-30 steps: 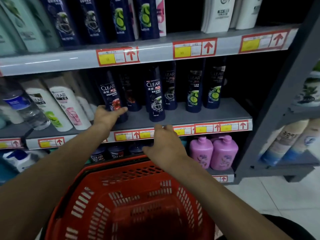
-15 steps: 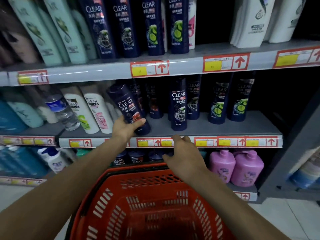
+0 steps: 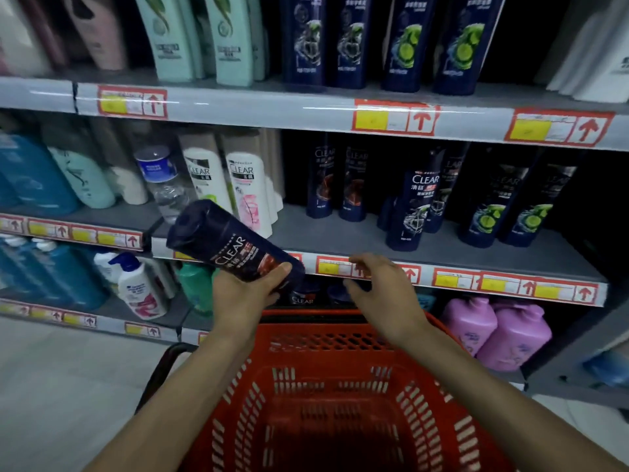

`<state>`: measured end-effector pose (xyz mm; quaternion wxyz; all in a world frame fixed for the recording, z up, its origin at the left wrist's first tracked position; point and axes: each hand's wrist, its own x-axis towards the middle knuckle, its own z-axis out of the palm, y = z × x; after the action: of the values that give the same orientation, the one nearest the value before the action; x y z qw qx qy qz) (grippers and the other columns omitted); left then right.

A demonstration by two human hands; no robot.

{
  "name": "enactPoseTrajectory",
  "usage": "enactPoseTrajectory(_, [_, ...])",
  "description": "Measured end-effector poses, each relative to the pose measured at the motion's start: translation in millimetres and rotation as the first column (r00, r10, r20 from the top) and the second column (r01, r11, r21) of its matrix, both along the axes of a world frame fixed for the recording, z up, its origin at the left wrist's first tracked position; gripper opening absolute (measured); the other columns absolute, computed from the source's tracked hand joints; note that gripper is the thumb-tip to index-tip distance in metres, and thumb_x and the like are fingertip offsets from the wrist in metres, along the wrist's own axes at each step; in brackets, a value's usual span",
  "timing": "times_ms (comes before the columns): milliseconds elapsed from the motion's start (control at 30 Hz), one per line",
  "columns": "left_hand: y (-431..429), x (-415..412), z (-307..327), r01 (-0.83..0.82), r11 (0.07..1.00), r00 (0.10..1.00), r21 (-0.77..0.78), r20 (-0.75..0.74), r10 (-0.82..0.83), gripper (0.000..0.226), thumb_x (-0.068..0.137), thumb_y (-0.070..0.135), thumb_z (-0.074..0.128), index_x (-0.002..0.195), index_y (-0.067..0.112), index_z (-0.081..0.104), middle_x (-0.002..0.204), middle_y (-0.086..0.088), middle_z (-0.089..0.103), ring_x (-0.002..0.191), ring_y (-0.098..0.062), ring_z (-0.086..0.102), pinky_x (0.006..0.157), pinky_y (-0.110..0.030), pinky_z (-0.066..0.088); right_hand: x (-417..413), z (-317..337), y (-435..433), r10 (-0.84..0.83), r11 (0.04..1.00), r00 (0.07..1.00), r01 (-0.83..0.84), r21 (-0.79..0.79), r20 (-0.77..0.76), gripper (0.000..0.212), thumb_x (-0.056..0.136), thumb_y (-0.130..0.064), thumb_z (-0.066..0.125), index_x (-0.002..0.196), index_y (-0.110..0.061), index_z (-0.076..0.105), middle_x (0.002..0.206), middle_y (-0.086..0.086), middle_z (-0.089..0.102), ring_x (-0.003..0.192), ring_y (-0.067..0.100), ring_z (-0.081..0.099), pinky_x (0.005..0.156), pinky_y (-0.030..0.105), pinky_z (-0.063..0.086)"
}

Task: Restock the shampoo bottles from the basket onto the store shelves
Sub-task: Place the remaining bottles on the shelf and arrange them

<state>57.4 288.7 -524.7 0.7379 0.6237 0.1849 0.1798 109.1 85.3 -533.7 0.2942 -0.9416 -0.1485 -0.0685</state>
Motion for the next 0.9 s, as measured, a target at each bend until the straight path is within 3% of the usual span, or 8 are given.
enactPoseTrajectory(167, [6.4,-10.1,13.5,0.104,0.994,0.994,-0.017,-0.021,-0.105,0.028,0.080,0.003,0.085,0.097,0.021,0.071,0.090,0.006,0.080,0.086,-0.013,0.077,0.079,-0.039,0.064,49.1,-3.9,39.7,-0.046,0.997,0.999,0.044,0.061,0.025,0.024,0.092,-0.011,0.060,0.115,-0.014,0.066,0.105,0.002,0.070,0.095,0.023,0.065,0.085,0.039,0.054])
enactPoseTrajectory(300, [14.5,-19.2,20.9,0.168,0.986,0.984,0.025,-0.057,-0.166,0.033,0.078,0.004,0.086,0.102,0.022,0.073,0.095,0.004,0.081,0.091,-0.018,0.077,0.083,-0.045,0.064,96.8,1.0,81.6,-0.201,0.980,0.978,0.200,-0.011,-0.060,0.028,0.096,-0.025,0.055,0.122,-0.013,0.060,0.113,0.011,0.068,0.105,0.036,0.063,0.080,0.038,0.050])
enactPoseTrajectory(467, [24.4,-15.6,27.7,0.235,0.970,0.970,-0.065,-0.042,-0.238,0.038,0.077,0.010,0.089,0.102,0.030,0.069,0.089,0.015,0.079,0.087,-0.009,0.076,0.073,-0.028,0.062,146.0,-5.7,108.0,-0.352,0.936,0.928,0.349,-0.044,-0.125,0.032,0.103,-0.036,0.054,0.114,-0.006,0.061,0.119,0.017,0.066,0.110,0.039,0.063,0.076,0.036,0.042])
enactPoseTrajectory(767, [46.5,9.1,33.6,0.192,0.976,0.981,-0.099,0.018,-0.192,0.037,0.073,0.016,0.090,0.094,0.035,0.066,0.074,0.025,0.074,0.080,-0.006,0.075,0.071,-0.030,0.058,173.6,-9.0,112.3,-0.413,0.902,0.910,0.403,-0.154,-0.039,0.049,0.102,-0.054,0.049,0.103,-0.007,0.066,0.111,0.015,0.069,0.106,0.038,0.064,0.074,0.037,0.042])
enactPoseTrajectory(900, [47.9,15.9,27.3,0.177,0.981,0.984,-0.082,0.001,-0.178,0.040,0.067,0.023,0.094,0.090,0.032,0.062,0.079,0.010,0.075,0.073,-0.010,0.074,0.065,-0.032,0.059,175.7,-8.4,115.8,-0.450,0.884,0.892,0.439,-0.158,-0.039,0.055,0.100,-0.059,0.049,0.109,-0.008,0.067,0.113,0.014,0.069,0.107,0.036,0.065,0.073,0.036,0.041])
